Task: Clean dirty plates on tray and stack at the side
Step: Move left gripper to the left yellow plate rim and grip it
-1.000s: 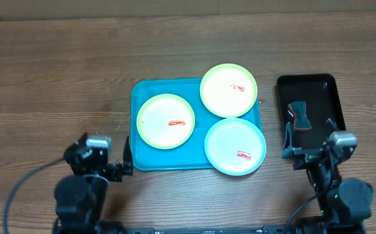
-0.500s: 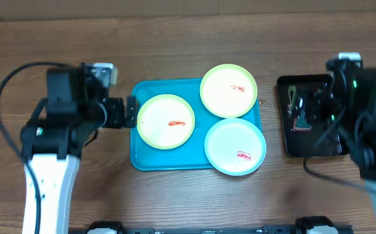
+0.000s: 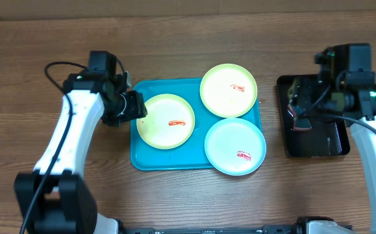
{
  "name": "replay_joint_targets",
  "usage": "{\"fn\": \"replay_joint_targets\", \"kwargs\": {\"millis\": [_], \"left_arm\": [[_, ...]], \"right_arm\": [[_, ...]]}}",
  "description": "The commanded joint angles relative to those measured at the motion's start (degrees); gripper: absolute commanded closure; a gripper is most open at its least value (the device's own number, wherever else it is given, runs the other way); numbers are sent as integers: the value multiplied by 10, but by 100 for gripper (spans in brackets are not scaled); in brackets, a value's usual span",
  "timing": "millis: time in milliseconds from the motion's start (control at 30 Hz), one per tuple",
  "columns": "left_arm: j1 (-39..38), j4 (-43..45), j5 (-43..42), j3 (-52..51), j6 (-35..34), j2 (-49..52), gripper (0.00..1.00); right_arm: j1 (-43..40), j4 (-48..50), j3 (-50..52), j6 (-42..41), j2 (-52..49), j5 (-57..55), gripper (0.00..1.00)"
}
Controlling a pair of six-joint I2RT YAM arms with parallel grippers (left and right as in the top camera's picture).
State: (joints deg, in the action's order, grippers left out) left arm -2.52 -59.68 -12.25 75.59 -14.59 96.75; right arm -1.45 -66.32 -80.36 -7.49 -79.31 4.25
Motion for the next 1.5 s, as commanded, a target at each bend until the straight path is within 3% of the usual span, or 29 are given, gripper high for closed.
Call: {"fn": "replay_joint_targets", "kwargs": {"millis": [0,133,300,467,767,833,867,1000,1133,1300,1467], "left_arm": [[-6,13,48,10,-34,50,48],[-10,33,48,10,-12,89,59],[-17,64,77,10,-6,115,60],[-21,94,87,10,59,143,60],[-27,95,73,10,61,176,76],[-29,97,73,10,61,176,85],[-30,96,73,10,61,176,96],[-31,90,74,10,60,176,96],[-31,90,74,10,60,176,96],[-31,90,74,10,60,176,96],[-31,90,74,10,60,176,95]], "right_arm": [[-36,2,-11,-17,2,-7,30],[-50,2,-11,-15,2,-8,30],[-50,2,-11,-15,2,-18,29],[-50,1,-11,-15,2,-18,29],[-50,6,-11,-15,1,-18,29],[-50,7,-11,-15,0,-18,29],[-50,5,-11,-15,0,-23,29],[-50,2,-11,-16,-12,-24,29],[-51,2,-12,3,-44,-23,22],[-60,11,-12,23,-104,-22,23],[-86,14,-12,81,-194,-23,38]]}}
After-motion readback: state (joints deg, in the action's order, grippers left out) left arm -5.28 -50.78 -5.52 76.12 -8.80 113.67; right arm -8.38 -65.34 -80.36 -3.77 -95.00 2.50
